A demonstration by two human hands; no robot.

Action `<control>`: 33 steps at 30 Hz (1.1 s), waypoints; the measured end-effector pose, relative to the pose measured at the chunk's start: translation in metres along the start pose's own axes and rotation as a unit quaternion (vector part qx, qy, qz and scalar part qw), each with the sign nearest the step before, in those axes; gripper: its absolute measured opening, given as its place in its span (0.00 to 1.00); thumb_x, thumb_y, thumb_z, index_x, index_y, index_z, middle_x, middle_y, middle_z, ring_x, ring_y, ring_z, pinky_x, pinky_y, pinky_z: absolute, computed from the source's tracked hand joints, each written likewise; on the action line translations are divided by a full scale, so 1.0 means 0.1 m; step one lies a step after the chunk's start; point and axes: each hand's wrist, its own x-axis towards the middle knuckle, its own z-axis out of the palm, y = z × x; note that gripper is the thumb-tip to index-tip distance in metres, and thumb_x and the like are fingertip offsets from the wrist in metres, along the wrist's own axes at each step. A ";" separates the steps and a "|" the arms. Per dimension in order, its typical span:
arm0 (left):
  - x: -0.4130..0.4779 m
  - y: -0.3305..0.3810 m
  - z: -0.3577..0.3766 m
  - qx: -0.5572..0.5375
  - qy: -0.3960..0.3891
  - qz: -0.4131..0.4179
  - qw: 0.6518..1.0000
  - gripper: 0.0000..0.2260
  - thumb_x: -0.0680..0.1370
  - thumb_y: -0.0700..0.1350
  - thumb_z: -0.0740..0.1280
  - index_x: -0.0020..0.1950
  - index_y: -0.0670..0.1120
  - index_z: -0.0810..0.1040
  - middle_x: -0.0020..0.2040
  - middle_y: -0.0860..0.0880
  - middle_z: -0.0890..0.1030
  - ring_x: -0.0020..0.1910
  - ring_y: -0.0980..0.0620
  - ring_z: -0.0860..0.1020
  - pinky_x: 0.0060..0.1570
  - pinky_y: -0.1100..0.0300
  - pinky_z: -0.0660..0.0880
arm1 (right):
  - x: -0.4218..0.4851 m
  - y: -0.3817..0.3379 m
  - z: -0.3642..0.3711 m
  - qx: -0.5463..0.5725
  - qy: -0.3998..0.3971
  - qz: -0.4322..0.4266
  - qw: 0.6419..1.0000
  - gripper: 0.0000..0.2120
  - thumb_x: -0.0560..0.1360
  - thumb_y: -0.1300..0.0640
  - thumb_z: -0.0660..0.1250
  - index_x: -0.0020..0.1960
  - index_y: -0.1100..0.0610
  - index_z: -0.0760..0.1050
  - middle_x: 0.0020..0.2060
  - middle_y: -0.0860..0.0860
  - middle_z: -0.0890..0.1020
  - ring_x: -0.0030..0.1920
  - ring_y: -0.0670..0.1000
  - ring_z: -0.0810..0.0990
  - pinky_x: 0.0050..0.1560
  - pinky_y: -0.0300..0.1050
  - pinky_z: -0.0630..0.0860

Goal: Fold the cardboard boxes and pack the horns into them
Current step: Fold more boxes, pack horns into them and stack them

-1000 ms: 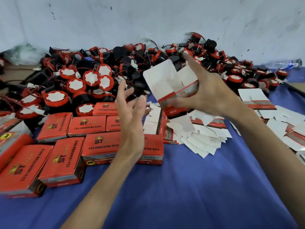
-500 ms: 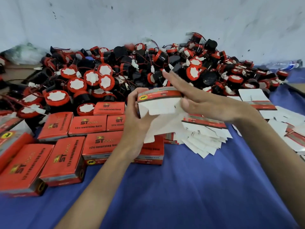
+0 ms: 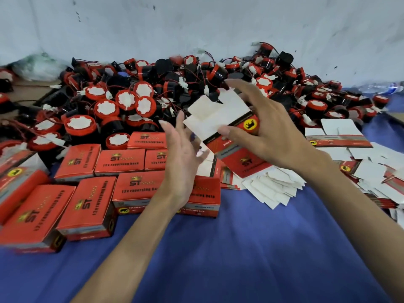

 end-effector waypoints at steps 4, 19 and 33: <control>0.00 -0.07 -0.01 0.098 0.010 0.074 0.992 0.39 0.63 0.76 0.64 0.69 0.61 0.59 0.65 0.61 0.72 0.66 0.59 0.73 0.60 0.52 0.77 | 0.02 0.00 0.08 0.052 -0.002 0.038 0.998 0.28 0.75 0.45 0.63 0.71 0.55 0.65 0.60 0.45 0.76 0.58 0.42 0.74 0.54 0.28 0.68; 0.02 -0.13 -0.08 0.128 0.015 0.095 0.987 0.07 0.80 0.52 0.59 0.45 0.59 0.75 0.38 0.60 0.77 0.35 0.62 0.75 0.31 0.70 0.71 | 0.18 0.00 0.14 0.272 -0.024 0.180 0.945 0.17 0.74 0.41 0.55 0.56 0.50 0.66 0.49 0.47 0.76 0.47 0.50 0.78 0.58 0.53 0.74; 0.00 -0.13 -0.06 0.107 0.092 0.132 0.981 0.10 0.77 0.47 0.62 0.56 0.60 0.68 0.55 0.57 0.78 0.44 0.62 0.80 0.37 0.68 0.77 | -0.01 0.09 0.24 0.352 -0.049 0.140 0.924 0.11 0.74 0.54 0.55 0.53 0.40 0.60 0.46 0.53 0.74 0.36 0.45 0.74 0.38 0.40 0.74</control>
